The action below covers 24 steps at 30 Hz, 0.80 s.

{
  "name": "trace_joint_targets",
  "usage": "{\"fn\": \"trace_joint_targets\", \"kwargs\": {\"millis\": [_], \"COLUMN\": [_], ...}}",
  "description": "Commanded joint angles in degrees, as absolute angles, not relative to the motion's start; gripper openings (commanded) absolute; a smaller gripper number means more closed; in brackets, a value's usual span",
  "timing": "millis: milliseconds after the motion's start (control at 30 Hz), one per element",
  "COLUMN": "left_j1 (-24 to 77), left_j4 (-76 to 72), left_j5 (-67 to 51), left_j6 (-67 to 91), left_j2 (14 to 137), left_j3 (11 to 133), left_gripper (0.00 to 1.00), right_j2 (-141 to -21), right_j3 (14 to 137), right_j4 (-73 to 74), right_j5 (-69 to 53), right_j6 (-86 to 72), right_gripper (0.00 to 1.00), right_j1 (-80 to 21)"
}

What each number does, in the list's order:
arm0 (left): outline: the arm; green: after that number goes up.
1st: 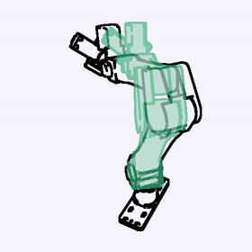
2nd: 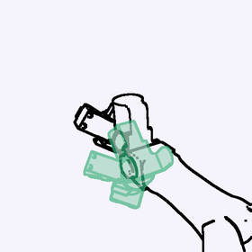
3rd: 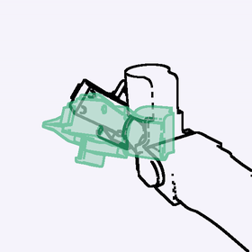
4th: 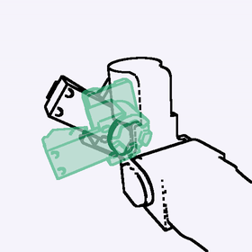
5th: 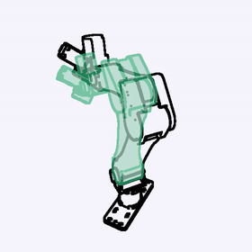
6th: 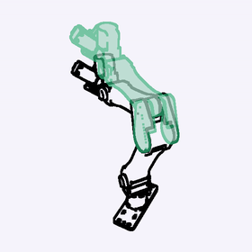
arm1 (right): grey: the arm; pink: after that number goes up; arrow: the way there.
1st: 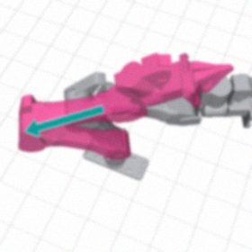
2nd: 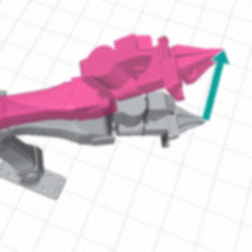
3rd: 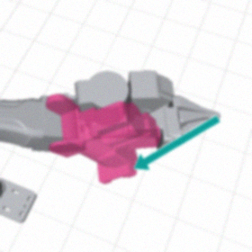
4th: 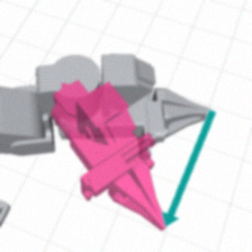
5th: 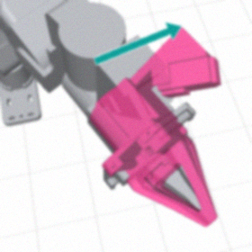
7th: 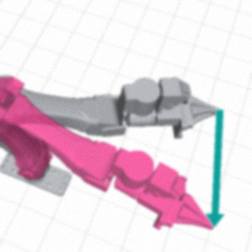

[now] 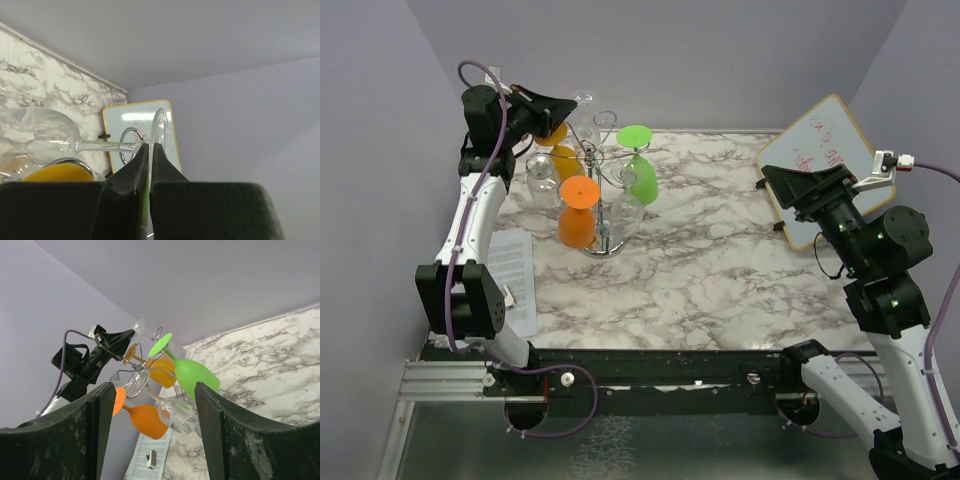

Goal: Place the wine glass upside down on the wine glass rack

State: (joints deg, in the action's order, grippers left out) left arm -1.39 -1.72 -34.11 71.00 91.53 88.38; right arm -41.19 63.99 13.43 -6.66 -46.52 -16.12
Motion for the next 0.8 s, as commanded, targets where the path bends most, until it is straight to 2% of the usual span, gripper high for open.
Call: {"fn": "trace_joint_targets", "kwargs": {"millis": [0, 300, 767], "left_j1": [-1.6, -1.3, 1.9], "left_j4": [-6.9, -7.6, -7.5], "left_j5": [-37.2, -38.6, -41.2], "left_j6": [73.5, 73.7, 73.3], "left_j2": [87.2, 85.4, 87.2], "left_j3": [86.2, 82.9, 84.3], "left_gripper": [0.00, 0.00, 0.00], "right_j2": [-40.9, -41.1, -40.8], "right_j3": [63.4, 62.1, 61.6], "right_j4": [14.6, 14.4, 15.0], "right_j5": [-5.3, -4.4, -3.7], "right_j6": [-47.0, -47.6, -48.3], "right_gripper": [0.69, 0.69, 0.68], "right_j1": [-16.3, -16.3, -16.3]}}
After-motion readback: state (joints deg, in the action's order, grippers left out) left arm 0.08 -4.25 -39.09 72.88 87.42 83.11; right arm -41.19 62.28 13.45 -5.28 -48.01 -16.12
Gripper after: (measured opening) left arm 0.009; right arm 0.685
